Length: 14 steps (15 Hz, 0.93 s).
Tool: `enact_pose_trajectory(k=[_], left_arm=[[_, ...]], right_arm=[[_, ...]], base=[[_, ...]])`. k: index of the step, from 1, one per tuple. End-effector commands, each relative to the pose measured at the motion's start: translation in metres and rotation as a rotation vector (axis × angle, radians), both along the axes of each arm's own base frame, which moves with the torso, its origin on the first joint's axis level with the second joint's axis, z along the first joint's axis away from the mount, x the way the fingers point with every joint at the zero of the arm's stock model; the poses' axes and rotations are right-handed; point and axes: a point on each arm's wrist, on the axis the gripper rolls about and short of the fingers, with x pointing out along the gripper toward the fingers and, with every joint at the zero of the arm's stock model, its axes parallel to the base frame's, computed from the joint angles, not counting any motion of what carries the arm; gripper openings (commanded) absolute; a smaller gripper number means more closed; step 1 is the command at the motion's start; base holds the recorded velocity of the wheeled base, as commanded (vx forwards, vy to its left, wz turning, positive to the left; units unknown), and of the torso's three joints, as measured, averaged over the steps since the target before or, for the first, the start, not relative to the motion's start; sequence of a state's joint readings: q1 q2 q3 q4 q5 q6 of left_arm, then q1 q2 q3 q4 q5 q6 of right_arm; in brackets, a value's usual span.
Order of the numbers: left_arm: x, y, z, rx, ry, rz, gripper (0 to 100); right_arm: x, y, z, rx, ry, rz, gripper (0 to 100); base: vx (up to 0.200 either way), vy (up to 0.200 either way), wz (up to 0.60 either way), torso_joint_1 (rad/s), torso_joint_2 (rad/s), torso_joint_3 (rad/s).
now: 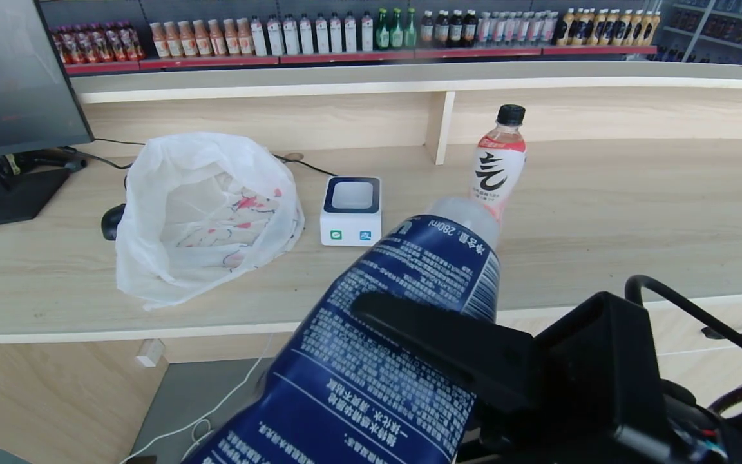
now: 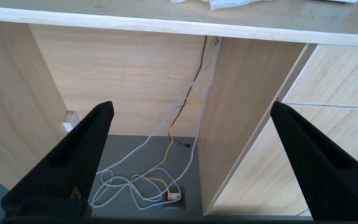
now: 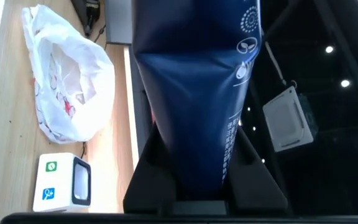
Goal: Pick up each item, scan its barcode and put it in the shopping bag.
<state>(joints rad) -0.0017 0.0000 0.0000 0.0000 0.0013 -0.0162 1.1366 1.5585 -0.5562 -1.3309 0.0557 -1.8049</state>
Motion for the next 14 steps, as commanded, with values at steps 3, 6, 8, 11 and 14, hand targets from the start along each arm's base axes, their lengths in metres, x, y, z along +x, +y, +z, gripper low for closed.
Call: enact_pose_trajectory(k=[3, 6, 8, 11, 14], left_arm=[[0.0, 0.0, 0.0, -0.001, 0.0, 0.0, 100], [0.0, 0.0, 0.0, -0.001, 0.0, 0.0, 100], [0.0, 0.0, 0.0, -0.001, 0.0, 0.0, 100], [0.0, 0.0, 0.0, -0.001, 0.0, 0.0, 100], [0.0, 0.0, 0.0, -0.001, 0.0, 0.0, 100]], right_arm=[[-0.0026, 0.0, 0.0022, -0.004, -0.044, -0.004, 0], [-0.0056, -0.0001, 0.0023, 0.042, -0.109, -0.011, 0], [-0.0057, 0.0004, 0.0018, 0.043, -0.109, -0.011, 0], [-0.0058, 0.0004, 0.0018, 0.044, -0.107, -0.008, 0], [-0.0059, 0.0002, 0.001, 0.042, -0.105, -0.007, 0]], base=[[0.0, 0.0, 0.0, 0.0, 0.0, 0.0], [0.0, 0.0, 0.0, 0.0, 0.0, 0.0], [0.0, 0.0, 0.0, 0.0, 0.0, 0.0], [0.0, 0.0, 0.0, 0.0, 0.0, 0.0], [0.0, 0.0, 0.0, 0.0, 0.0, 0.0]])
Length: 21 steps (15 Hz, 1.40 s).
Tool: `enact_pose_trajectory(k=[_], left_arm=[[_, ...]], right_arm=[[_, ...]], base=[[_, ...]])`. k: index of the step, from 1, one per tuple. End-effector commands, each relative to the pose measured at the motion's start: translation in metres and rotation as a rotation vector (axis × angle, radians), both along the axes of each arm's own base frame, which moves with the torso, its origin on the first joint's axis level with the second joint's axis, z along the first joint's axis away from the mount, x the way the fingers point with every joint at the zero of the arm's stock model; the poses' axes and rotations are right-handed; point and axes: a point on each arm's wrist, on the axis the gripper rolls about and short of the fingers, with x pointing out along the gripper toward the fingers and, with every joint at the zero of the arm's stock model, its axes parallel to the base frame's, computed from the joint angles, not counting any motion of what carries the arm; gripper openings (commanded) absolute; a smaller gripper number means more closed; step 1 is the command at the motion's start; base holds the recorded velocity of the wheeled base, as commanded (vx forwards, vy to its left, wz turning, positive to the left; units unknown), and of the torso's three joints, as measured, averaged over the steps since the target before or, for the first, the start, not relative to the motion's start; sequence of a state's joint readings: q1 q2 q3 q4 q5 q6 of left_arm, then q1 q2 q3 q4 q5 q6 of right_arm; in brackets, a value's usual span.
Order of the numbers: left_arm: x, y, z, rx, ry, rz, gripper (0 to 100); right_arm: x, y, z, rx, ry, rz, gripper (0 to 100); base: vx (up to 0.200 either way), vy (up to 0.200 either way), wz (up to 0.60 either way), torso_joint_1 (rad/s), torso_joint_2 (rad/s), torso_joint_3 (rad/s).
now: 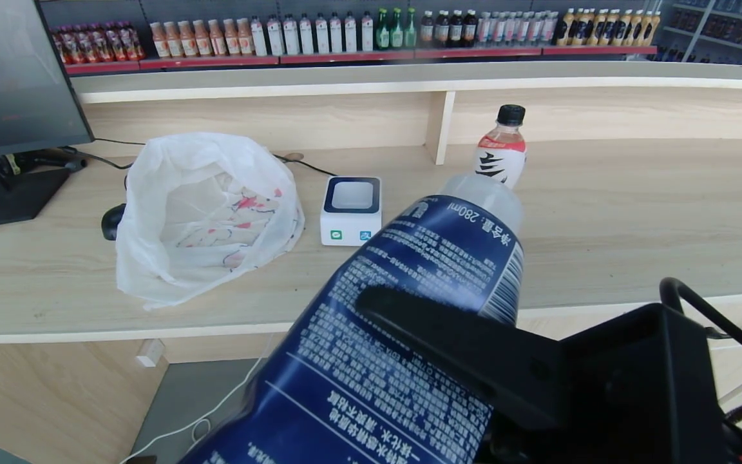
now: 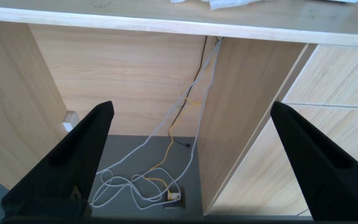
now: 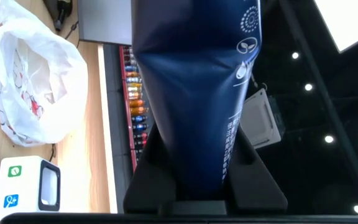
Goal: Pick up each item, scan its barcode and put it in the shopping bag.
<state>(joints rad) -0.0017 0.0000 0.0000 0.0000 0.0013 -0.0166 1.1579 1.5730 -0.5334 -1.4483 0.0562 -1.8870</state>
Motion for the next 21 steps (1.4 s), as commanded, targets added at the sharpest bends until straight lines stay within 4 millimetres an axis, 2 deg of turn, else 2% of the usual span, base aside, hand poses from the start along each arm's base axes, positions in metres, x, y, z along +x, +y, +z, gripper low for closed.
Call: enact_pose_trajectory(k=[1, 21], left_arm=[[0.0, 0.0, 0.0, 0.0, 0.0, 0.0, 100], [0.0, 0.0, 0.0, 0.0, 0.0, 0.0, 100]], right_arm=[[0.0001, 0.0005, -0.0009, -0.003, 0.001, 0.001, 0], [0.0, -0.0001, -0.0028, 0.002, 0.037, 0.013, 0]], base=[[0.0, 0.0, 0.0, 0.0, 0.0, 0.0], [0.0, 0.0, 0.0, 0.0, 0.0, 0.0]])
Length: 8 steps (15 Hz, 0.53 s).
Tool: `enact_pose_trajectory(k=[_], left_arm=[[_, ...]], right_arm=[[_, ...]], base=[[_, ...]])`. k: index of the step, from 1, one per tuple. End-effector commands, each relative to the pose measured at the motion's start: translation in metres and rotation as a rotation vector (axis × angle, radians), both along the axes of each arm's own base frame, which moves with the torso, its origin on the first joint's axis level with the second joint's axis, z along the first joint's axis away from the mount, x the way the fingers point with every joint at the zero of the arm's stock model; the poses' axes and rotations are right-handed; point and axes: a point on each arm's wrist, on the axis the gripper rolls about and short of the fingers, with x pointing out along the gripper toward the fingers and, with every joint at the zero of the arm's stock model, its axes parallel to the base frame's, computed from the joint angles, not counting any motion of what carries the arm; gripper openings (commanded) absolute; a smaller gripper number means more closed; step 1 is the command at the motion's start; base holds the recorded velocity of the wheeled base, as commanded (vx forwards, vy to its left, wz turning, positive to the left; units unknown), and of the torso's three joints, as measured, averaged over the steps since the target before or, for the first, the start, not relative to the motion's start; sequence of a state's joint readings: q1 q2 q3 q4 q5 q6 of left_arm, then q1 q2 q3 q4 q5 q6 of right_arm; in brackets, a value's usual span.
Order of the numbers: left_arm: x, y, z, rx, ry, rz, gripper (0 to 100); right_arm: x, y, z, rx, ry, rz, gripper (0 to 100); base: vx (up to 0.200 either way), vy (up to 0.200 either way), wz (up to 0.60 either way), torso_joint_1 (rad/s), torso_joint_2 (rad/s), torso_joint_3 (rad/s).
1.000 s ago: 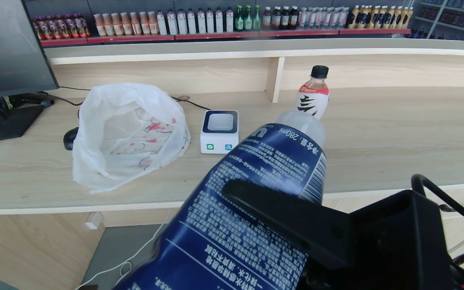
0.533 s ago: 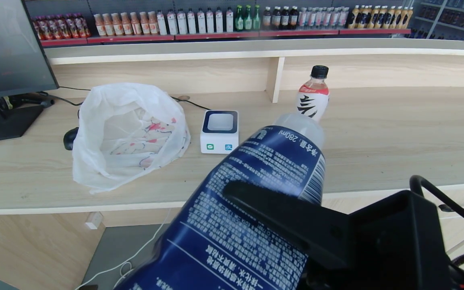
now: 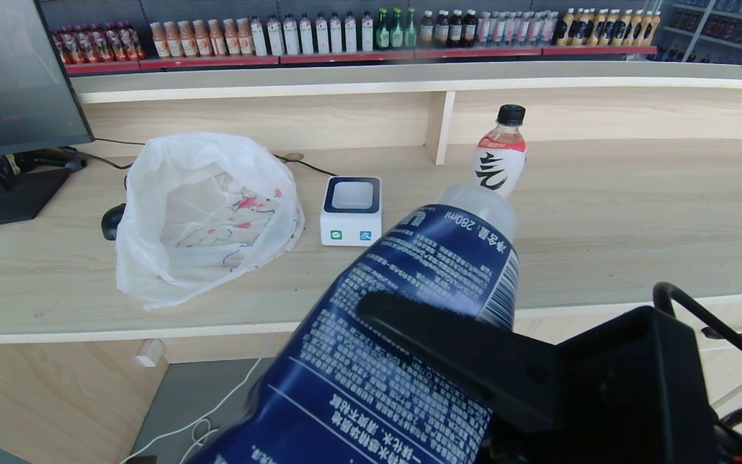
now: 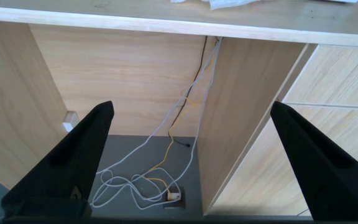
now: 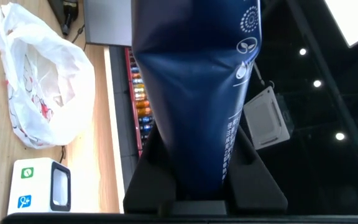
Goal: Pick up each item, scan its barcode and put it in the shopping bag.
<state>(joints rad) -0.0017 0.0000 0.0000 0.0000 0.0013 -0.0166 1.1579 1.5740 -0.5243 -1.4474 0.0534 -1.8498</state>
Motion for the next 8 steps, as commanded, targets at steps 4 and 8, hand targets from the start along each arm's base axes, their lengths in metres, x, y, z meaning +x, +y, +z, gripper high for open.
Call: enact_pose_trajectory(k=[4, 8], left_arm=[[0.0, 0.0, 0.0, 0.0, 0.0, 0.0, 100], [0.0, 0.0, 0.0, 0.0, 0.0, 0.0, 100]], right_arm=[[0.0001, 0.0003, -0.0002, 0.006, 0.017, 0.003, 0], [0.0006, 0.0009, -0.0036, 0.013, 0.074, 0.019, 0]], base=[[0.0, 0.0, 0.0, 0.0, 0.0, 0.0], [0.0, 0.0, 0.0, 0.0, 0.0, 0.0]])
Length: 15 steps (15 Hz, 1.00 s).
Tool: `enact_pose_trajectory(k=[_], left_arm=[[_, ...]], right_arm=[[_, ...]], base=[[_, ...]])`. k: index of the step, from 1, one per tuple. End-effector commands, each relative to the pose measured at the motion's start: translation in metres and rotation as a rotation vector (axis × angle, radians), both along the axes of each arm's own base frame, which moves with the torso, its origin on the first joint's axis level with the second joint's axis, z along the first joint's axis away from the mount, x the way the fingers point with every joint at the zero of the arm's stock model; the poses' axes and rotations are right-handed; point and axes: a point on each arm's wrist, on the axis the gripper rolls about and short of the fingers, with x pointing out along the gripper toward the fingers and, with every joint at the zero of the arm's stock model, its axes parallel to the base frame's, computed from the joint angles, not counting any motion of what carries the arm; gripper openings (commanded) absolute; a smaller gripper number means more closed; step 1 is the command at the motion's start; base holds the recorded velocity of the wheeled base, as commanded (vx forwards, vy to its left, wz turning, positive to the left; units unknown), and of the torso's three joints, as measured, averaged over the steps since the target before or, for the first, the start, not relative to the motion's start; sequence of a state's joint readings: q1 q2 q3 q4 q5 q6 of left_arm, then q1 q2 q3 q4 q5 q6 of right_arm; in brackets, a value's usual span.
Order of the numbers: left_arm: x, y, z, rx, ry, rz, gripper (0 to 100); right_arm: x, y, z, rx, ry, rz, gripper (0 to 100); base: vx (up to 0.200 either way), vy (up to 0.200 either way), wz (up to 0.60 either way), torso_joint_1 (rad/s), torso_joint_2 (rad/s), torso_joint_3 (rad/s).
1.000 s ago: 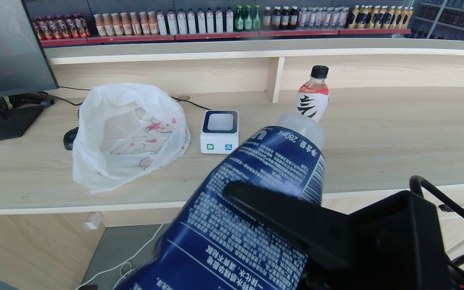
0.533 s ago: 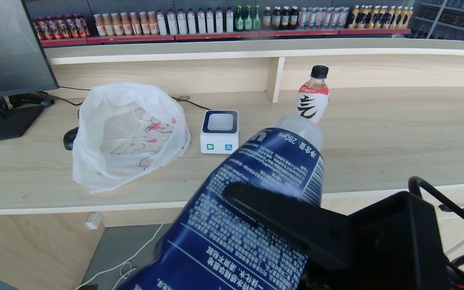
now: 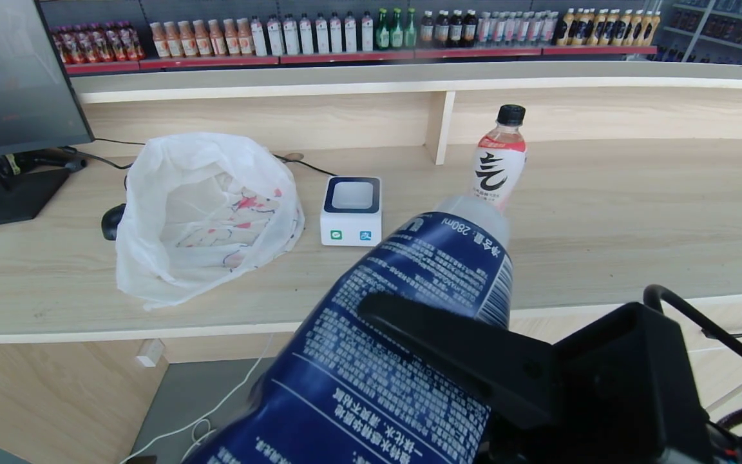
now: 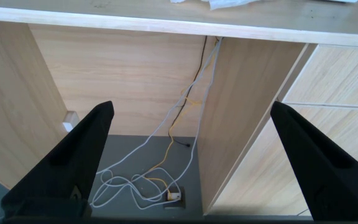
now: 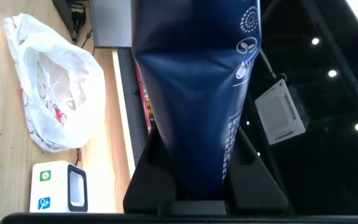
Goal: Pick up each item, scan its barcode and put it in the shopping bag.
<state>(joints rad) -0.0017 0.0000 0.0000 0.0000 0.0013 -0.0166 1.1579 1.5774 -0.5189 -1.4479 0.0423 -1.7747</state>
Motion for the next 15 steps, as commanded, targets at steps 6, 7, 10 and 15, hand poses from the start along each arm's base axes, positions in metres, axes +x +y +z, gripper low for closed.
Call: enact_pose_trajectory(k=[6, 7, 10, 15], left_arm=[[0.0, 0.0, 0.0, 0.0, 0.0, 0.0, 100], [0.0, 0.0, 0.0, 0.0, 0.0, 0.0, 100], [0.0, 0.0, 0.0, 0.0, 0.0, 0.0, 100], [0.0, 0.0, 0.0, 0.0, 0.0, 0.0, 100]], right_arm=[[0.001, -0.001, -0.008, 0.082, 0.265, 0.039, 0], [0.003, -0.003, -0.009, 0.108, 0.33, 0.049, 0], [0.007, -0.008, -0.011, 0.17, 0.466, 0.059, 0], [0.016, -0.008, -0.029, 0.337, 0.897, 0.133, 0]], base=[[0.0, 0.0, 0.0, 0.0, 0.0, 0.0], [0.0, 0.0, 0.0, 0.0, 0.0, 0.0], [0.0, 0.0, 0.0, 0.0, 0.0, 0.0], [0.0, 0.0, 0.0, 0.0, 0.0, 0.0]])
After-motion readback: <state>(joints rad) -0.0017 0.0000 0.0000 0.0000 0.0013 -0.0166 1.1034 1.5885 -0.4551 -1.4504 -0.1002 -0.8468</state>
